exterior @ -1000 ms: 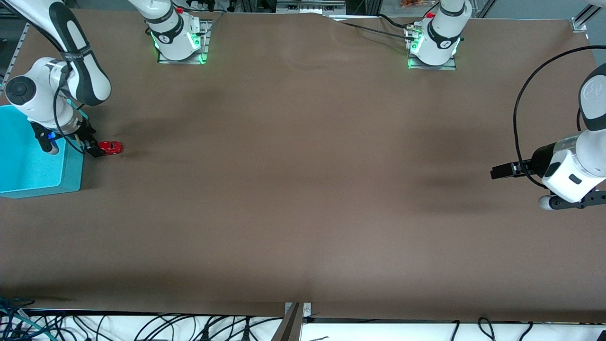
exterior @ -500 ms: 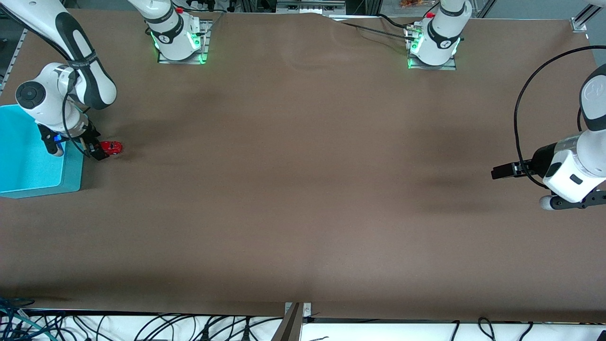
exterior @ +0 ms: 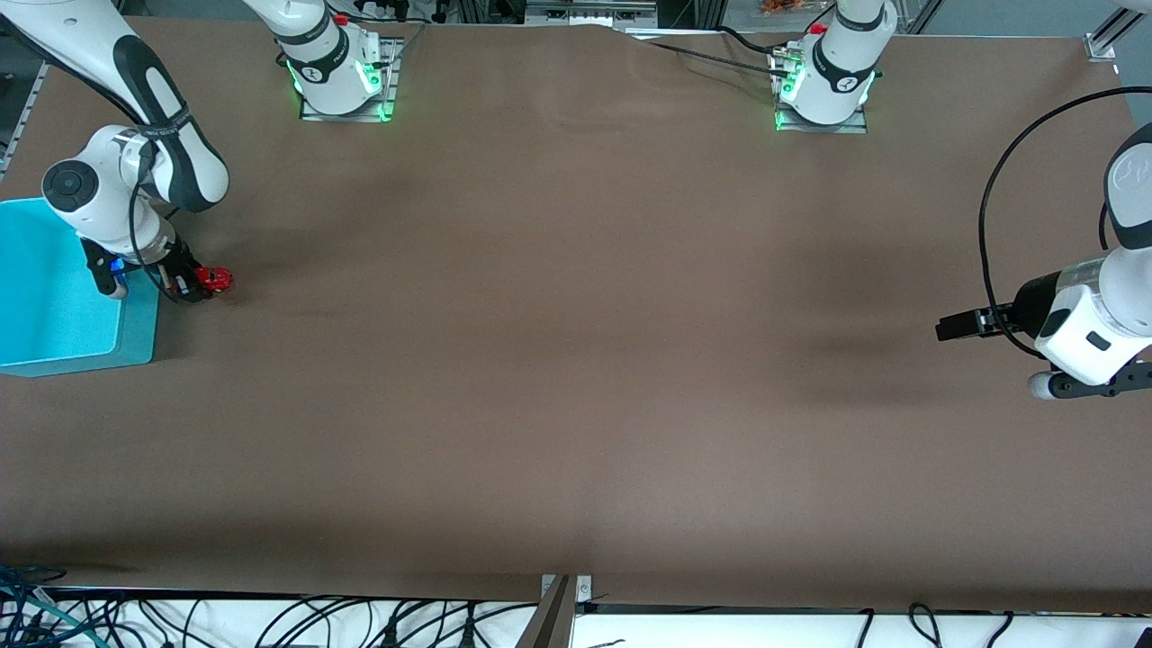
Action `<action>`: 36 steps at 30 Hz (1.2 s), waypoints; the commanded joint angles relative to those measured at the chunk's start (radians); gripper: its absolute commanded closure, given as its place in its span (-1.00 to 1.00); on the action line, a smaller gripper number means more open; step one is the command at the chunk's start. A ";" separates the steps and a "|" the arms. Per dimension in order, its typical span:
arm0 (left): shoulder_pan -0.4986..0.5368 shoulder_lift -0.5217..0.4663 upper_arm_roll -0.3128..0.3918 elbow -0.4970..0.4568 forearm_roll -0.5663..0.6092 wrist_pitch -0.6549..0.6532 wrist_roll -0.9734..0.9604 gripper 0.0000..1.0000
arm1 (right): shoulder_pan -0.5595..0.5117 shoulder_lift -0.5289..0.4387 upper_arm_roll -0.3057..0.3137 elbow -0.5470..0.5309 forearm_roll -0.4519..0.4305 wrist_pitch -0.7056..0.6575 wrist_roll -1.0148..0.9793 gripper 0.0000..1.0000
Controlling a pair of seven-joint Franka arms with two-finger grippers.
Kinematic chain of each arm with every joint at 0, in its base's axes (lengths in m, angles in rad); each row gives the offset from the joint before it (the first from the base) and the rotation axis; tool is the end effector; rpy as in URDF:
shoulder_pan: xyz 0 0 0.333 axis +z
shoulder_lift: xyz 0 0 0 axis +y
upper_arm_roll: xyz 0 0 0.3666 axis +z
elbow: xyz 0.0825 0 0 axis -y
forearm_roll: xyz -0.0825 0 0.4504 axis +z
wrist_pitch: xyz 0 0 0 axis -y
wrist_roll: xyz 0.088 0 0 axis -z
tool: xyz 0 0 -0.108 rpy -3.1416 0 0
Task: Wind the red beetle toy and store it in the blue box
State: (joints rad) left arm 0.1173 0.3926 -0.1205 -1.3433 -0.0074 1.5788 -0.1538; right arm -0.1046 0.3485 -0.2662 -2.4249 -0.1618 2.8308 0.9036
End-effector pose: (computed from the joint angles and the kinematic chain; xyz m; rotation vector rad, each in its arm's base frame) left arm 0.7438 0.0126 0.5288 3.0807 0.2420 -0.2447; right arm 0.5011 -0.1937 0.1619 2.5682 -1.5807 0.1487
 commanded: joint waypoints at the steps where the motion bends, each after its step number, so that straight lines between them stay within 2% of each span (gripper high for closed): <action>1: 0.001 0.018 0.002 0.036 -0.009 -0.013 0.019 -1.00 | -0.007 -0.003 0.015 -0.009 -0.021 0.021 0.034 1.00; 13: 0.004 0.023 0.004 0.036 -0.010 -0.013 0.019 -1.00 | -0.001 -0.089 0.076 0.000 -0.027 -0.114 0.021 1.00; 19: 0.004 0.023 0.004 0.038 -0.010 -0.013 0.019 -1.00 | -0.001 -0.128 0.091 0.030 -0.133 -0.229 0.020 1.00; 25: 0.004 0.025 0.004 0.042 -0.010 -0.013 0.019 -1.00 | -0.001 -0.141 0.133 0.073 -0.163 -0.324 -0.005 1.00; 30: 0.002 0.025 0.004 0.042 -0.010 -0.013 0.019 -1.00 | -0.001 -0.151 0.159 0.139 -0.171 -0.441 -0.066 1.00; 36: 0.002 0.032 0.004 0.050 -0.010 -0.013 0.019 -1.00 | -0.001 -0.171 0.179 0.225 -0.165 -0.612 -0.251 1.00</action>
State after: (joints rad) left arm 0.1201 0.4016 -0.1198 -1.3352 -0.0074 1.5788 -0.1538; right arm -0.0994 0.2052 -0.1031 -2.2704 -0.3160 2.3542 0.7934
